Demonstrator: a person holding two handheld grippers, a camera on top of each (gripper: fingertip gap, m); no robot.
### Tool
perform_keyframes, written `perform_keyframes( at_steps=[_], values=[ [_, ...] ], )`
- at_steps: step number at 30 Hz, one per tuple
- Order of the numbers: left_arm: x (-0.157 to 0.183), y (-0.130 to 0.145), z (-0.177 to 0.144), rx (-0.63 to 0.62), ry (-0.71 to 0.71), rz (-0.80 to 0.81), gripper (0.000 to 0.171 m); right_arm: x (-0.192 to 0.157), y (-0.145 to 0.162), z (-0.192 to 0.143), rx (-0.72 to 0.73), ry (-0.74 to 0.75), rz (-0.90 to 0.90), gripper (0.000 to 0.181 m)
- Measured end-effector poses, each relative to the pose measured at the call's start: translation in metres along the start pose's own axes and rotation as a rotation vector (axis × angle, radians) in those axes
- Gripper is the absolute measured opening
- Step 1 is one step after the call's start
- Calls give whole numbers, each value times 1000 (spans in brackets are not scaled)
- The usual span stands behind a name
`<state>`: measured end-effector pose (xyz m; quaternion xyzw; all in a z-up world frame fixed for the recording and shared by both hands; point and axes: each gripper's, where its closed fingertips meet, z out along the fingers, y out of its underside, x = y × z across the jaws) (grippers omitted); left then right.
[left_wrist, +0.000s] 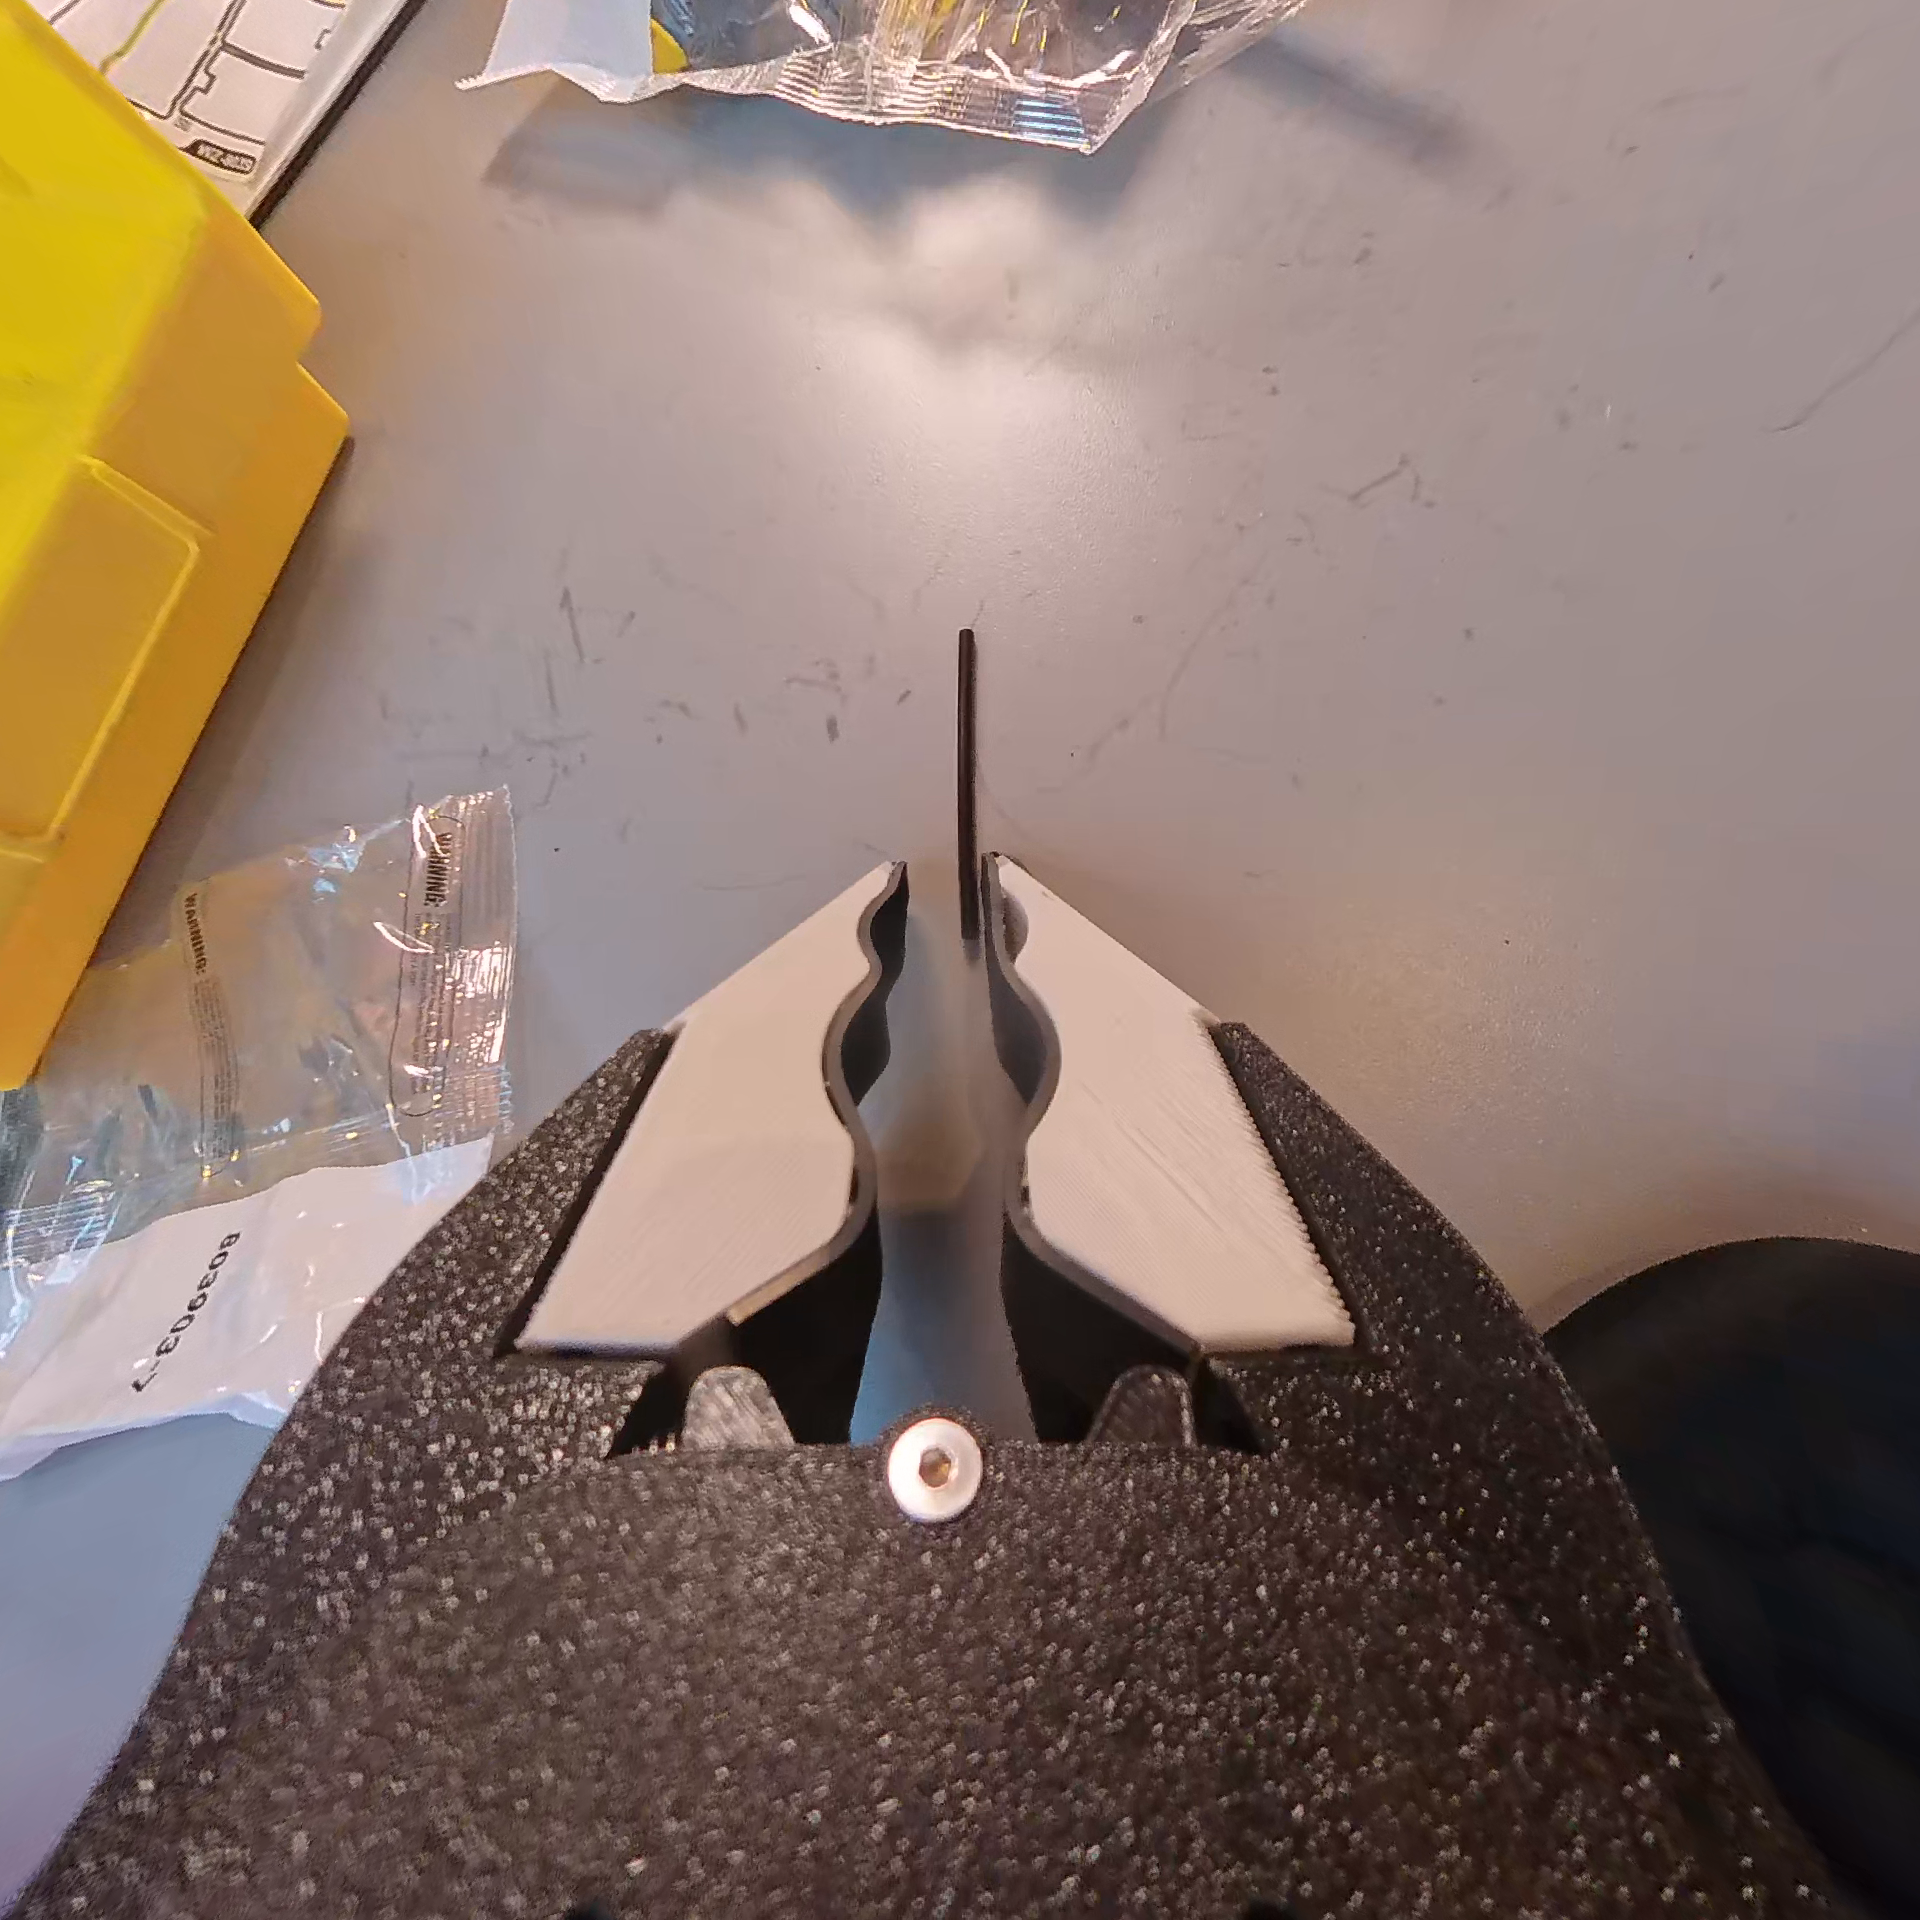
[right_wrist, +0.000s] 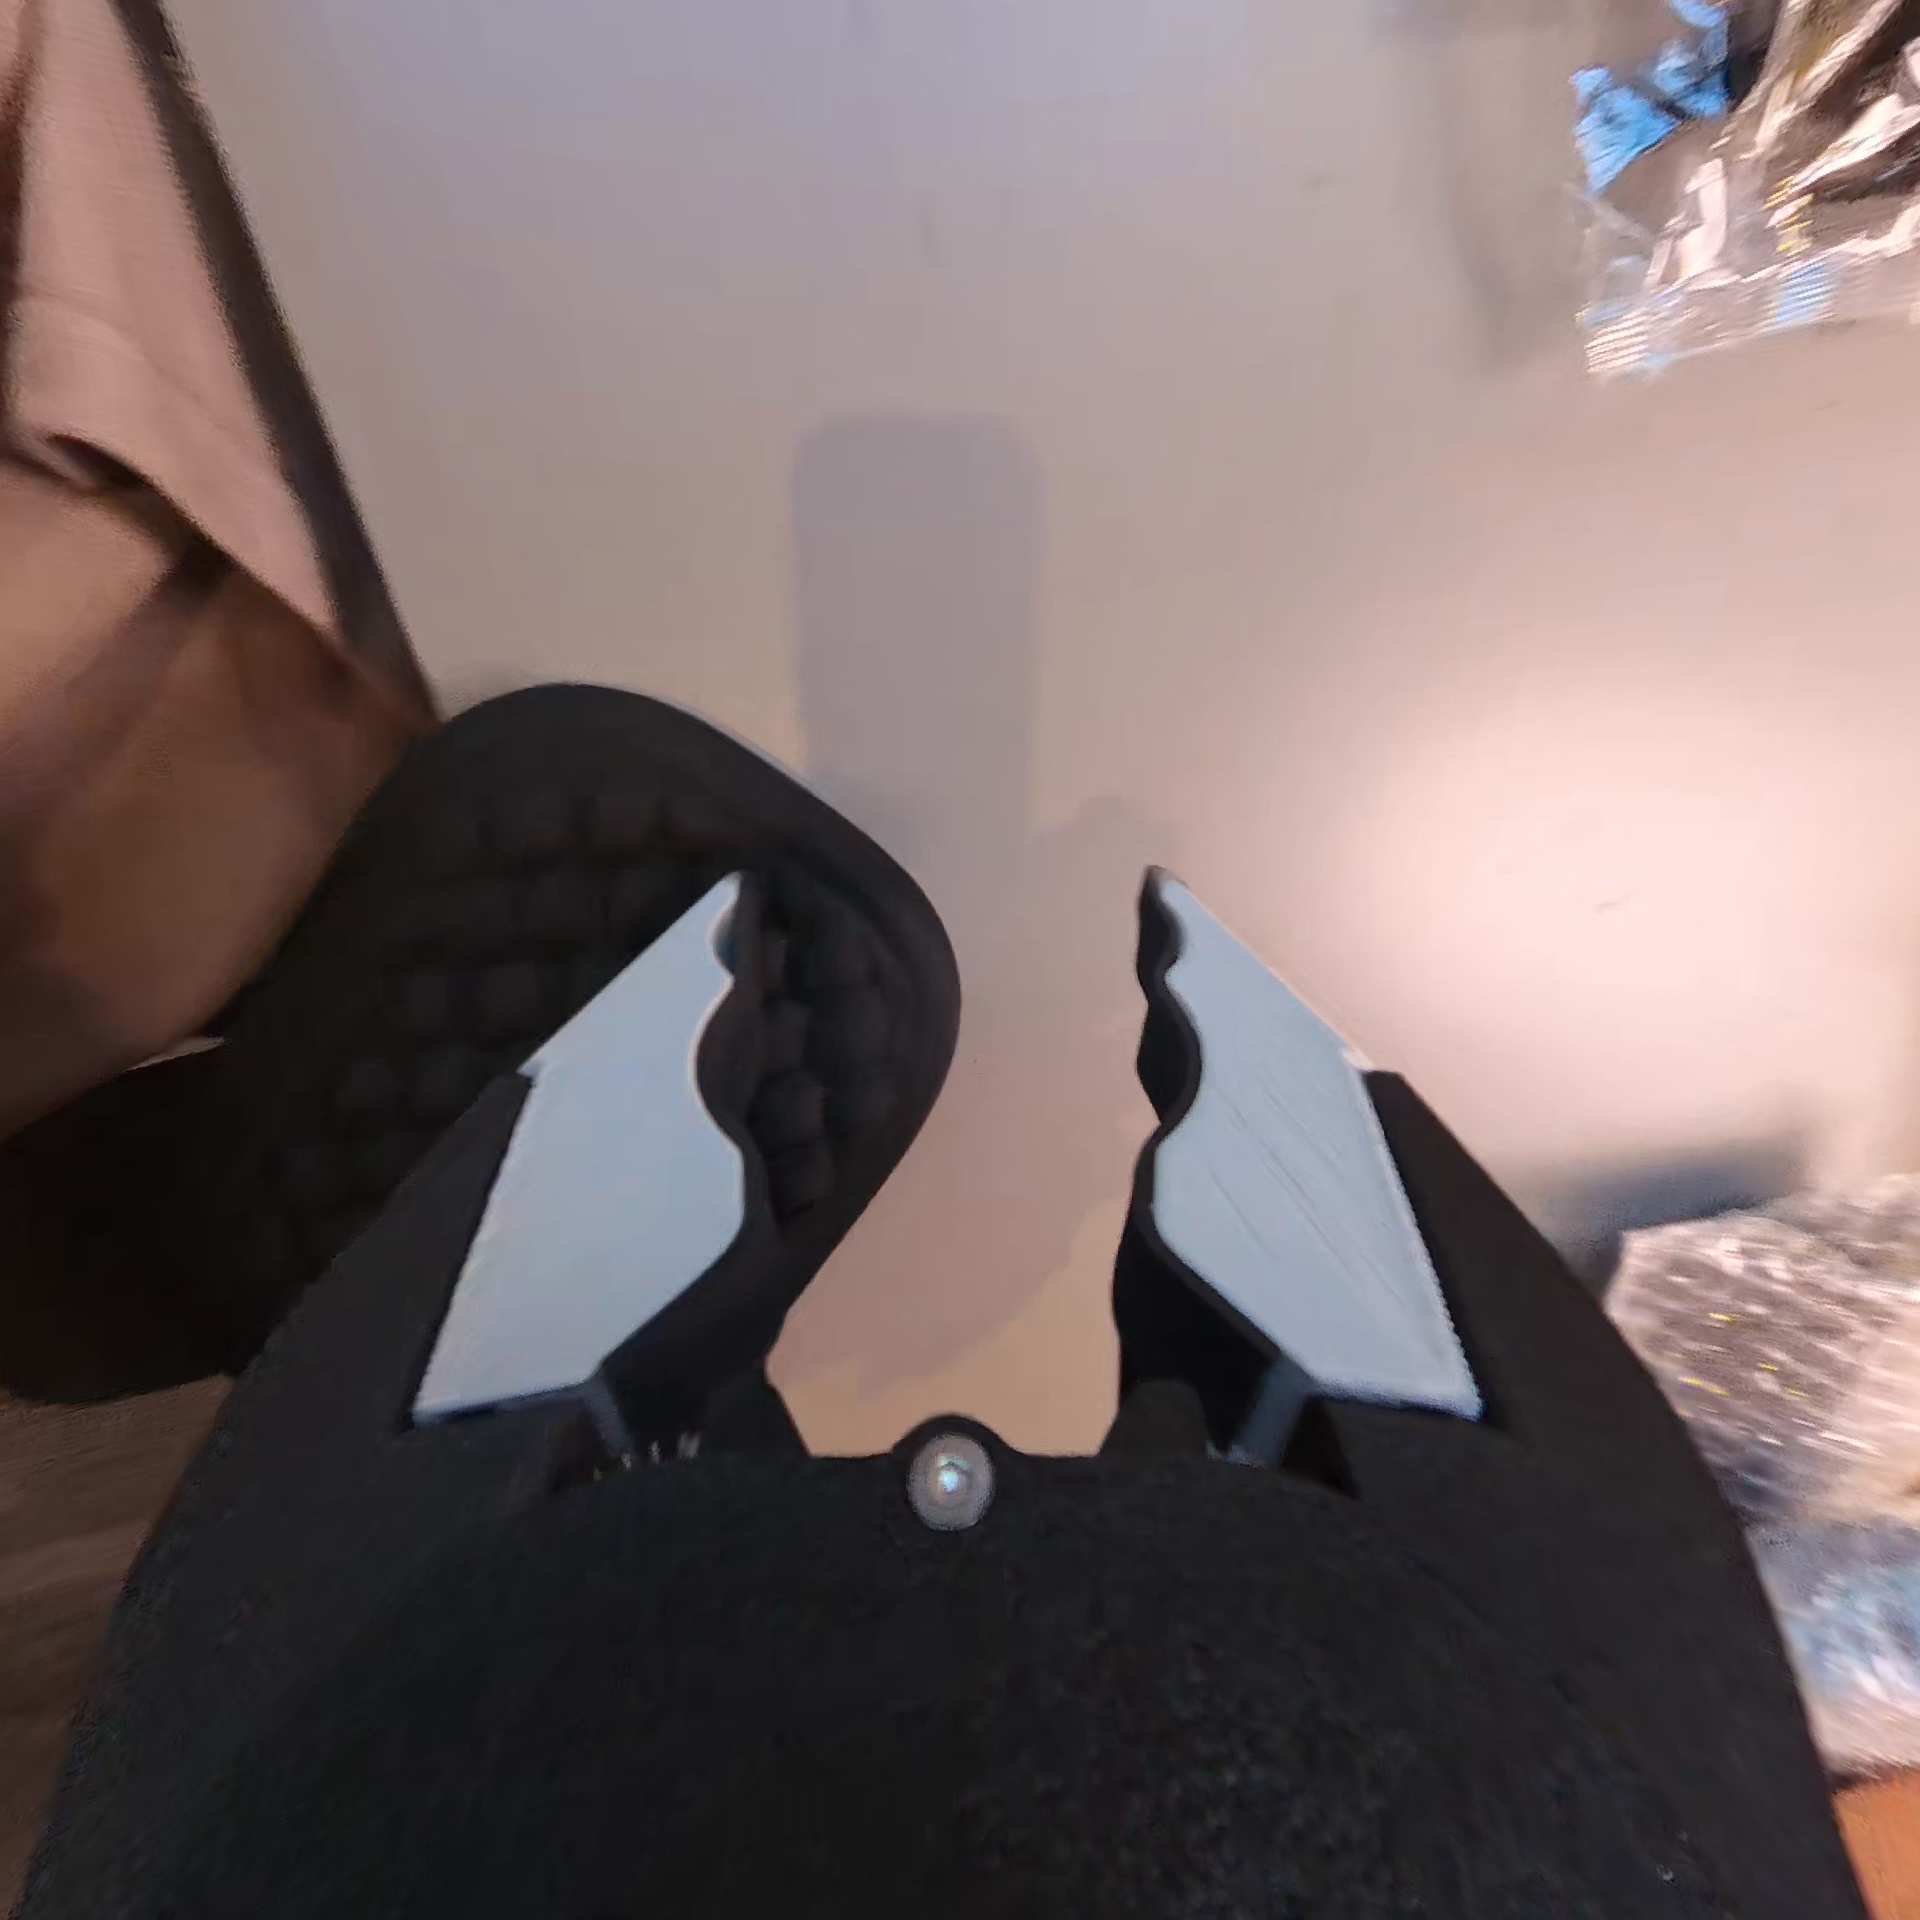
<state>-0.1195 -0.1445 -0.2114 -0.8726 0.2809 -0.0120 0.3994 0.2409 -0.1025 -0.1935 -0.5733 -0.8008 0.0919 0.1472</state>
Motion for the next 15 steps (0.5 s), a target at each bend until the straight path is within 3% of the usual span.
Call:
perform_keyframes(
  at_steps=[1, 4, 6, 9, 11, 15],
  values=[
    [0, 0, 0, 0, -2, 0, 13, -8, 2, -5, 14, -56, 36, 84],
    [0, 0, 0, 0, -7, 6, 13, -10, 13, -19, 61, -102, 142, 88],
    [0, 0, 0, 0, -5, 4, 13, -29, 30, -14, -11, -176, 166, 89],
    [0, 1, 0, -1, -2, -1, 13, -39, 36, 0, -49, -218, 160, 63],
    [1, 1, 0, 0, -2, 3, 12, -41, 32, -4, 1, -221, 131, 29],
    [1, 1, 0, 0, 5, -1, 11, -31, 31, -6, 55, -221, 145, 21]
  ],
)
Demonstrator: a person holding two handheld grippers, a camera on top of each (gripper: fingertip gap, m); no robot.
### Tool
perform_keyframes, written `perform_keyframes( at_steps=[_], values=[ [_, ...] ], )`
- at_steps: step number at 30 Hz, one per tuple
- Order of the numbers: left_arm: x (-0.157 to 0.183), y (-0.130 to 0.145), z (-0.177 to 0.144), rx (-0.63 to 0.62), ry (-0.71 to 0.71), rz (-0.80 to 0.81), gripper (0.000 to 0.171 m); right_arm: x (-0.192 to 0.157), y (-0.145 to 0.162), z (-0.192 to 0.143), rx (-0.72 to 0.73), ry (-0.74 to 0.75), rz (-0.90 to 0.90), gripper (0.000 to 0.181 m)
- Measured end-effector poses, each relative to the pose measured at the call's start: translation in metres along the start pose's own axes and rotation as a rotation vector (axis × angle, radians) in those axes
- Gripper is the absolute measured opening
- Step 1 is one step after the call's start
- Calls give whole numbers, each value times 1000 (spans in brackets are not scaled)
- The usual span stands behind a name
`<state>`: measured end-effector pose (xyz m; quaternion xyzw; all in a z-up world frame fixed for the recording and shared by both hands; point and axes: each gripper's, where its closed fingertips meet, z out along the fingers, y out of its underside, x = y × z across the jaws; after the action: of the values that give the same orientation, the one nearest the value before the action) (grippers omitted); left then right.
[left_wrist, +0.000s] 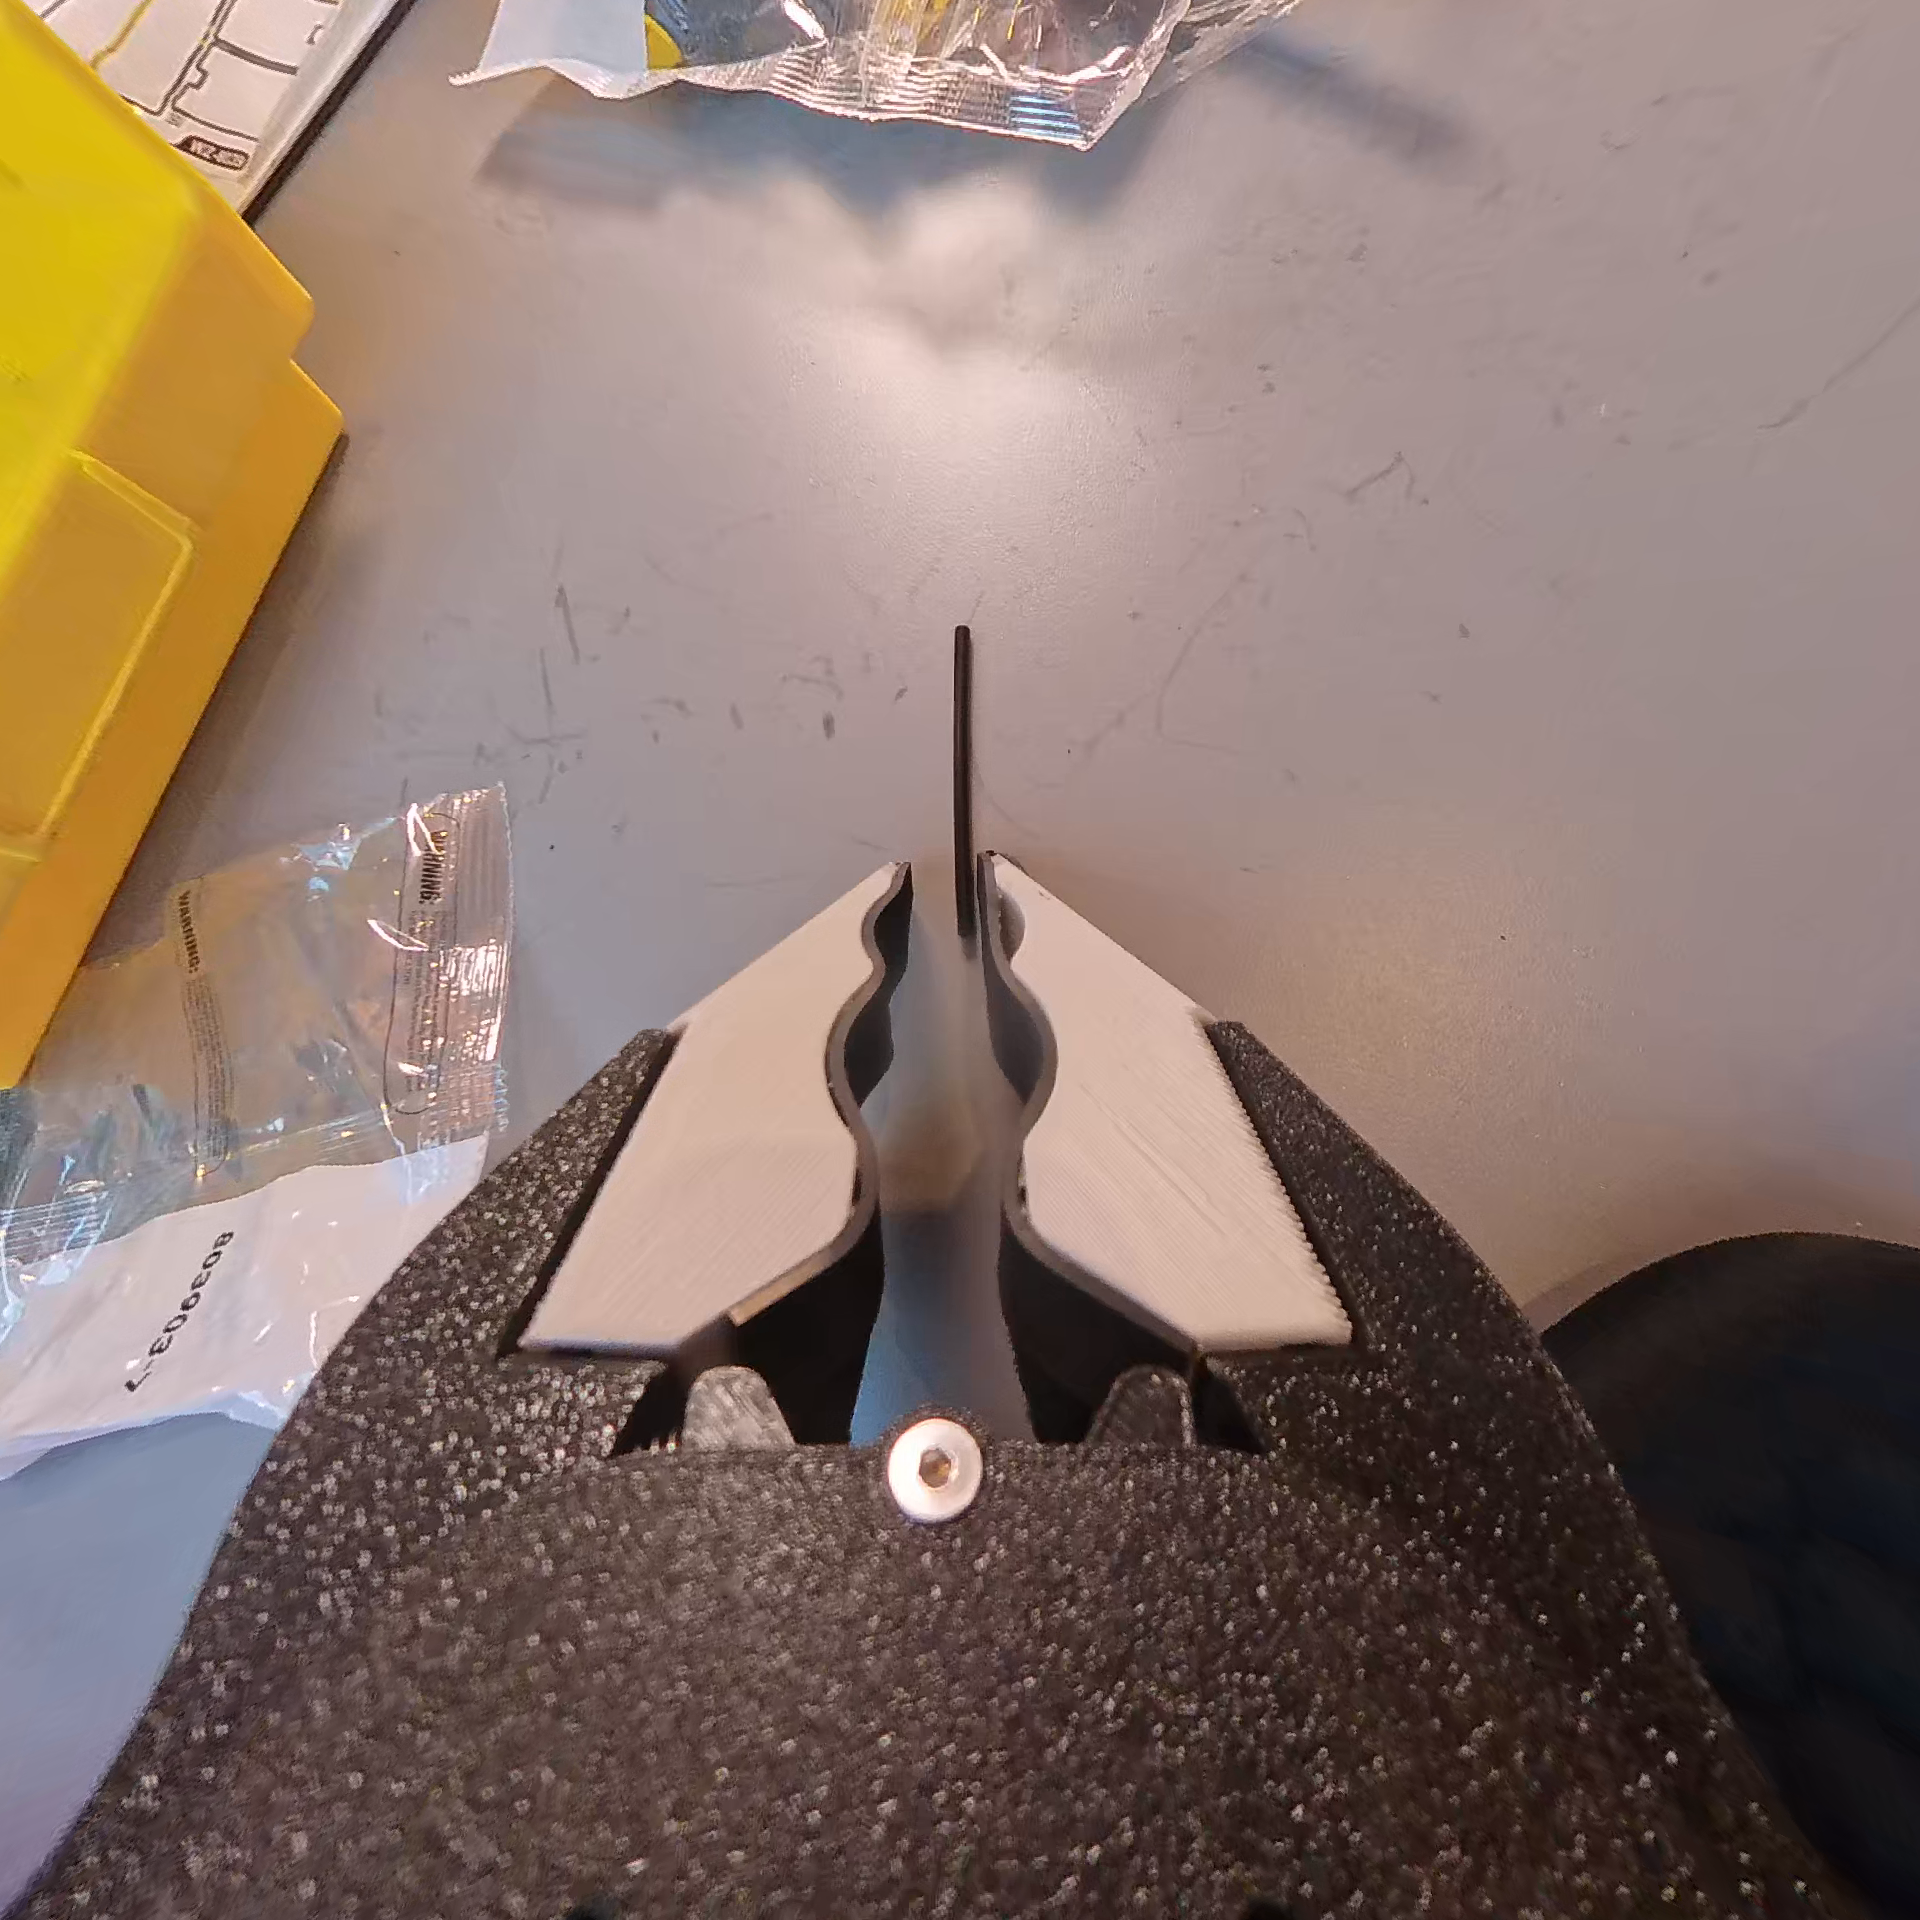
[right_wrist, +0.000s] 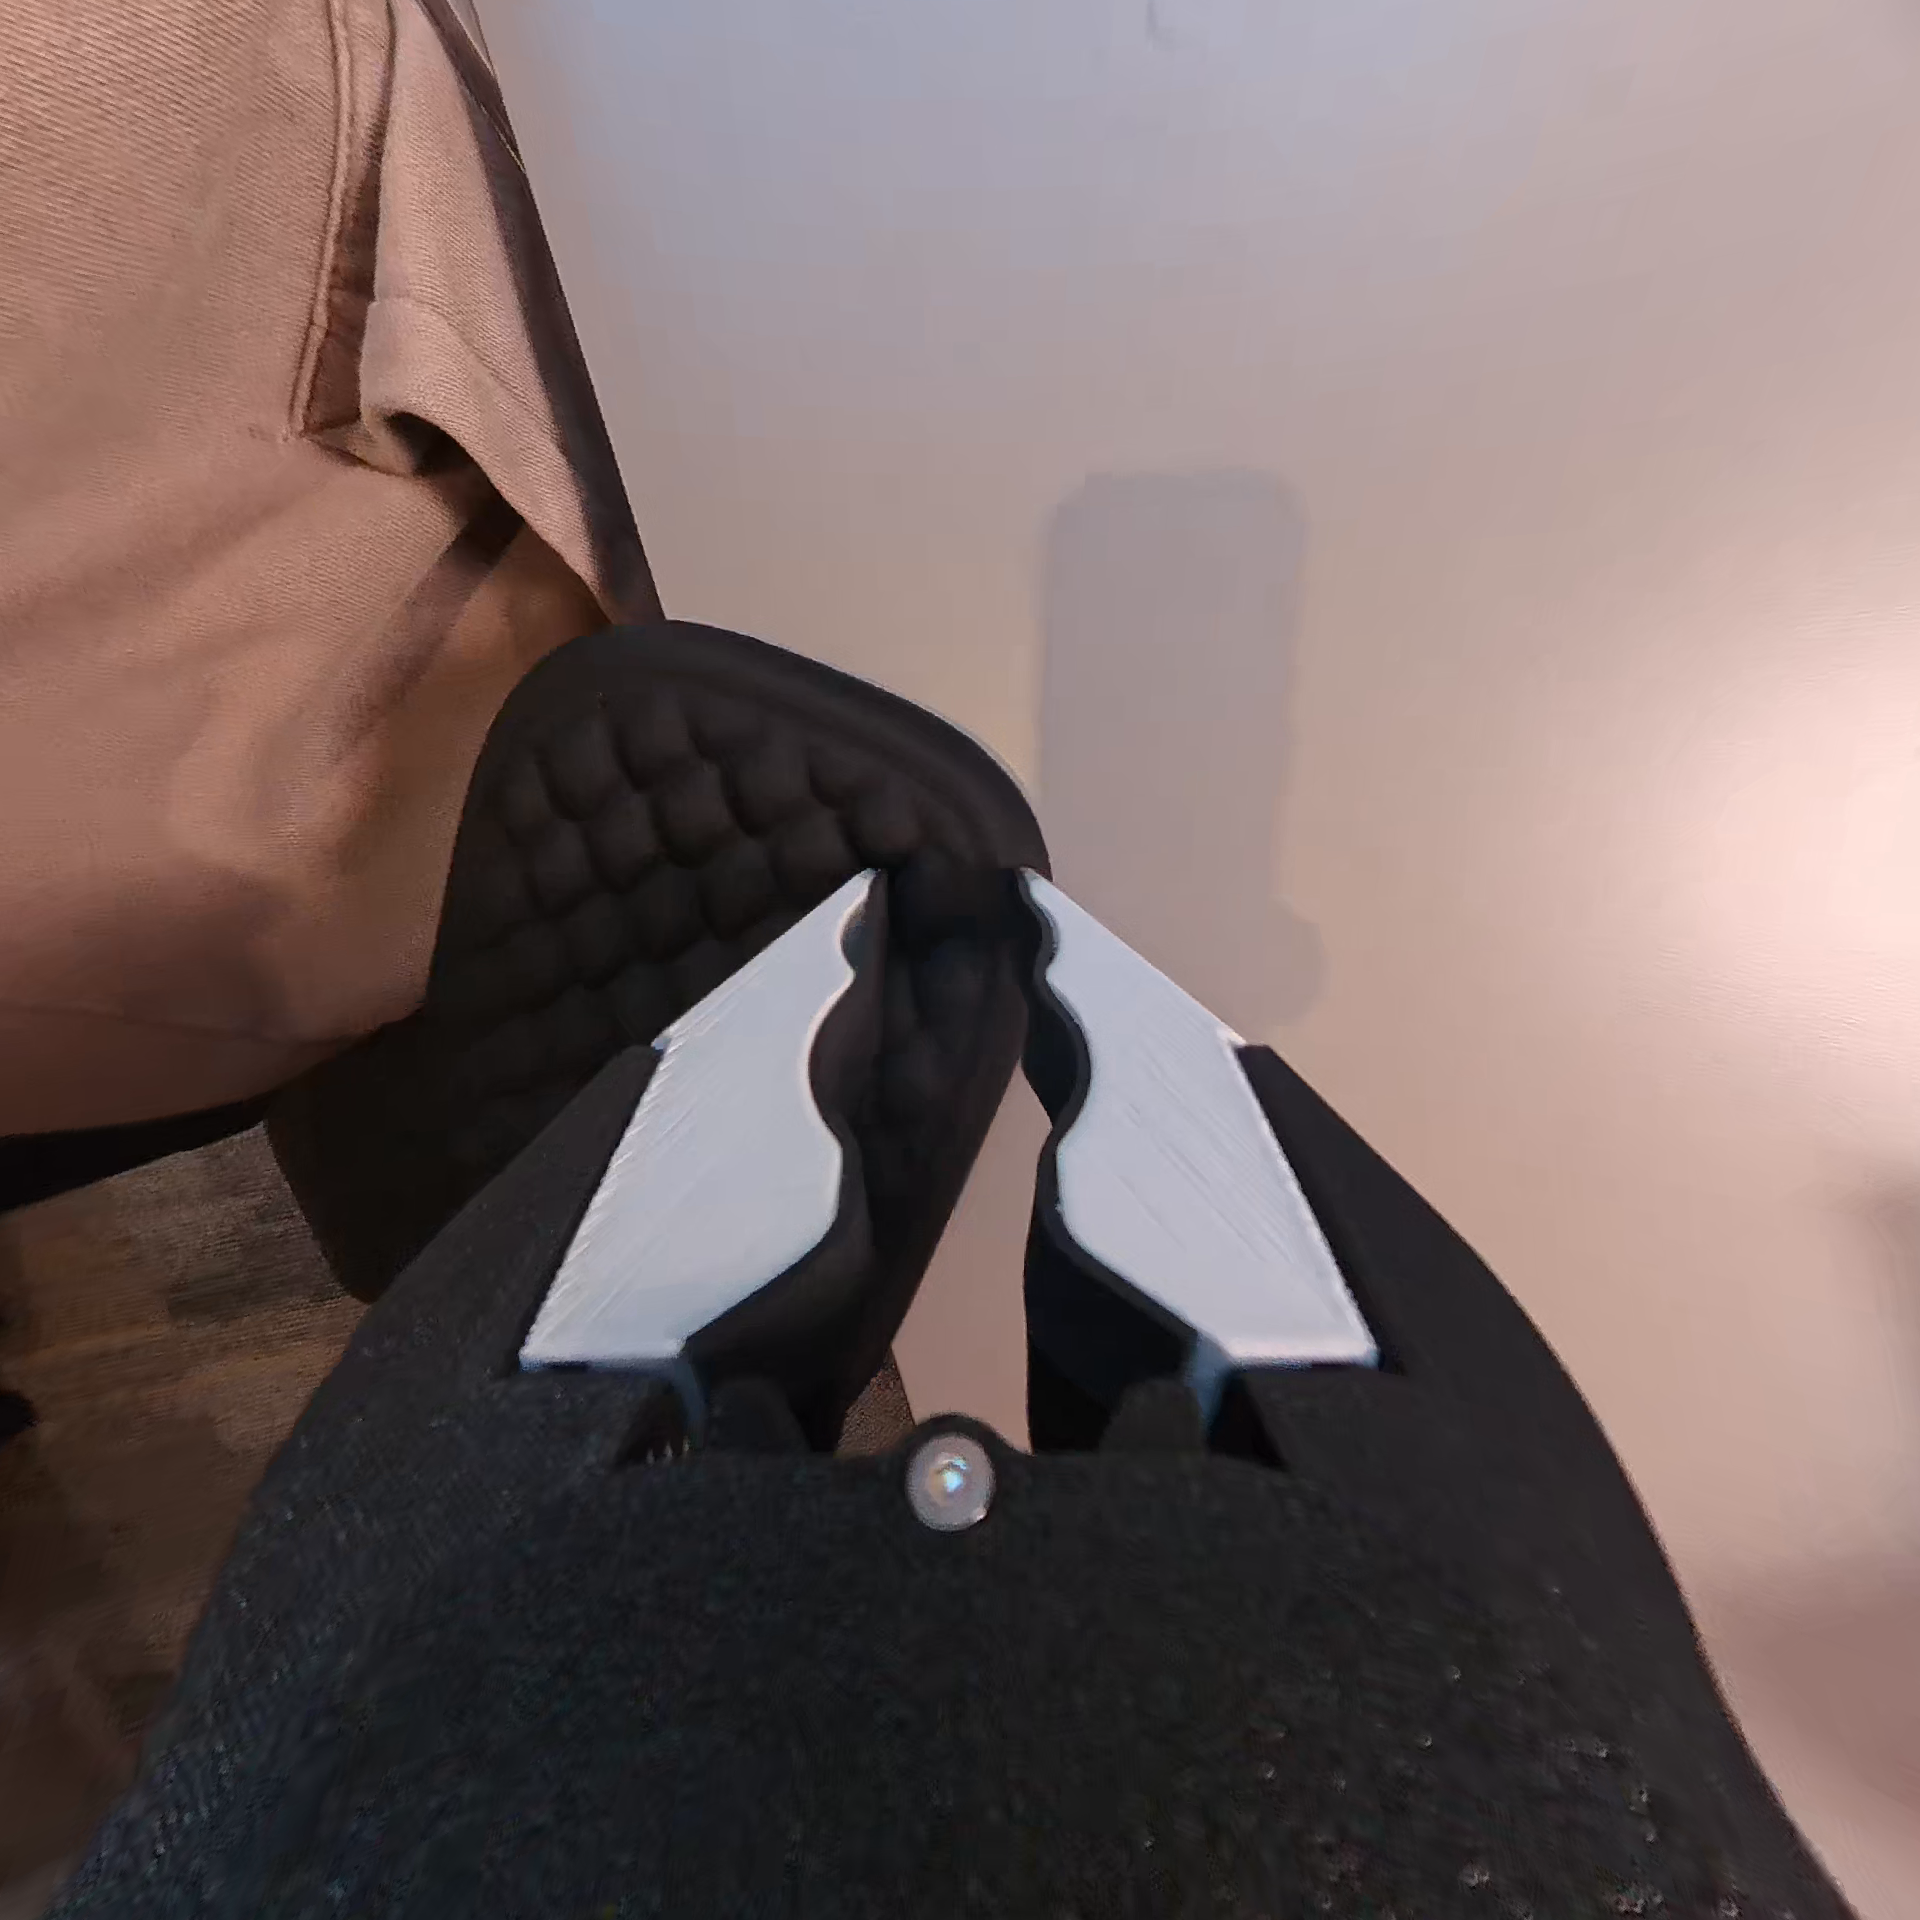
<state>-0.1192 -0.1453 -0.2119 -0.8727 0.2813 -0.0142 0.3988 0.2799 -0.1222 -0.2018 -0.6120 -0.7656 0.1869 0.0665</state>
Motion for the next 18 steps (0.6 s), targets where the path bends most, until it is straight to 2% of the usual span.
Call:
perform_keyframes(
  at_steps=[3, 6, 8, 9, 10, 14, 18],
  values=[
    [0, 0, 0, 0, 0, 0, 12, 16, -1, -4, 12, 25, 3, 17],
    [0, 0, 0, 0, 2, -3, 12, 60, -3, -18, 86, 175, 83, 16],
    [0, 0, 0, 0, 2, -6, 12, 89, 7, -26, 97, 255, 179, 19],
    [-1, 0, 0, 0, 0, -5, 12, 98, 11, -28, 84, 295, 180, 12],
    [-1, 0, 0, 0, -3, -3, 13, 107, 5, -32, 107, 349, 177, 15],
    [-2, 0, 0, 0, -15, -3, 15, 125, -67, -72, 503, 383, 206, 29],
    [-3, 2, -2, -6, -27, -8, 15, 127, -133, -91, 844, 212, 243, 38]
  ],
)
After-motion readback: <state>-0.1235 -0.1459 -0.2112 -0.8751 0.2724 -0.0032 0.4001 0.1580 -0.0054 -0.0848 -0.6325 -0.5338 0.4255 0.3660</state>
